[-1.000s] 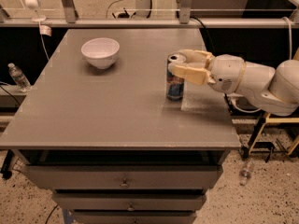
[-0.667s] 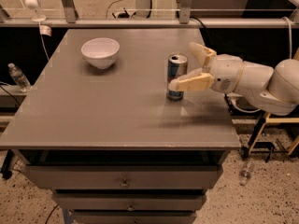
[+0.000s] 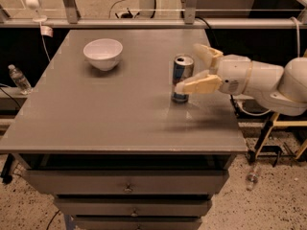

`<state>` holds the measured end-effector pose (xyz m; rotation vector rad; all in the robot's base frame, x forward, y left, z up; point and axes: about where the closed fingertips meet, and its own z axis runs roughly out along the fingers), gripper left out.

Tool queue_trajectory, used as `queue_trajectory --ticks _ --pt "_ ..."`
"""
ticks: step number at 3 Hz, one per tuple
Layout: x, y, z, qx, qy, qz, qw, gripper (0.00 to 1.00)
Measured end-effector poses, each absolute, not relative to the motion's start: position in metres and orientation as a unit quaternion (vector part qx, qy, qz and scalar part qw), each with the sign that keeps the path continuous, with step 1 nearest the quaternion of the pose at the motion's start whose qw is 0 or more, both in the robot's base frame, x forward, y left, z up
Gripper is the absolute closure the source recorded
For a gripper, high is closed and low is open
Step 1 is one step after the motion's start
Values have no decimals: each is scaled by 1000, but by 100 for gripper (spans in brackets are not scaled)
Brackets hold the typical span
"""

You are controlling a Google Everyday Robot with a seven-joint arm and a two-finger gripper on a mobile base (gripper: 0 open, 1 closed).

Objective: Place redbull can upright

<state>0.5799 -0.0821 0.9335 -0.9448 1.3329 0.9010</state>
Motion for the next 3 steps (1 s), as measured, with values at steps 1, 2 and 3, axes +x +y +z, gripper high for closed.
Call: queue_trajectory --ticks 1,2,3 --pt "573 -113 934 -417 607 348 580 0" --pt "561 -154 935 -415 651 296 563 0" --pt "559 -164 935 -414 661 283 558 0"
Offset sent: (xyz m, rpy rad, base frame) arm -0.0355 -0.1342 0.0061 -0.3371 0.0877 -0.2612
